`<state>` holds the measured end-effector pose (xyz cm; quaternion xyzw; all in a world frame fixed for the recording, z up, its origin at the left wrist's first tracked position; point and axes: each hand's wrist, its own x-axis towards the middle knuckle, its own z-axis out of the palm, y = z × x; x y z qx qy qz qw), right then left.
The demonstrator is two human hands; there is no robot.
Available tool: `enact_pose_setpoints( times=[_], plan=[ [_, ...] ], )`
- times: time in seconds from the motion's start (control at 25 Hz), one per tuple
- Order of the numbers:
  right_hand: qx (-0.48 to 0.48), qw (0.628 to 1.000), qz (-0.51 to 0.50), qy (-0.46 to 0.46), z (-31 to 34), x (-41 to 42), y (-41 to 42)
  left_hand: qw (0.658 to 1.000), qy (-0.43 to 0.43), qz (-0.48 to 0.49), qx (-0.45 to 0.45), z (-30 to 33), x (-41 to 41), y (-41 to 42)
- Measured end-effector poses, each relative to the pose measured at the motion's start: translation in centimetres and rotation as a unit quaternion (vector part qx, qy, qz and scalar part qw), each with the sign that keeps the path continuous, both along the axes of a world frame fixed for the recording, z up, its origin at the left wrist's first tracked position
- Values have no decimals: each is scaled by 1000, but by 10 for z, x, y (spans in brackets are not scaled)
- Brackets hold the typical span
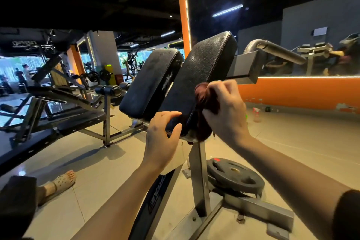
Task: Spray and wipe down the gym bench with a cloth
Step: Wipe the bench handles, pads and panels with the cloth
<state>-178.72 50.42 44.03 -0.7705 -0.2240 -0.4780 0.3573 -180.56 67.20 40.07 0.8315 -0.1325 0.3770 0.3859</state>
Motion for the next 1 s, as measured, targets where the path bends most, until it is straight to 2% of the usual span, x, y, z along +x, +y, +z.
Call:
enact_pose_setpoints(
  times=[0.08, 0.24, 0.4, 0.44, 0.56, 0.64, 0.72, 0.8, 0.84, 0.92, 1.0],
  plan=[
    [41, 998, -35, 30, -2, -1, 6, 1000, 13, -12, -17, -2, -5, -1],
    [-60, 998, 9, -1, -42, -26, 25, 997, 41, -36, -61, -7, -14, 2],
    [10, 1000, -12, 23, -25, -21, 17, 998, 39, -28, -32, -5, -21, 1],
    [2, 999, -14, 34, -29, -25, 22, 998, 41, -33, -32, -5, -23, 0],
    [-66, 996, 33, 53, -53, -42, 32, 995, 53, -57, -55, -7, -33, -3],
    [-66, 993, 84, 47, -50, -50, 29, 993, 57, -73, -71, -2, -45, -2],
    [-44, 991, 125, 15, -30, -52, 33, 980, 53, -155, -112, 11, -55, 2],
    [-46, 986, 161, 3, -5, -53, 45, 952, 57, -246, -174, 30, -60, 8],
    [-66, 982, 177, 4, 5, -52, 52, 946, 58, -253, -197, 41, -59, 12],
    [-150, 973, 176, 11, 24, -42, 58, 953, 47, -204, -217, 61, -51, 21],
    [-239, 964, 112, 4, 42, -22, 53, 963, 29, -134, -231, 79, -32, 32]
  ],
)
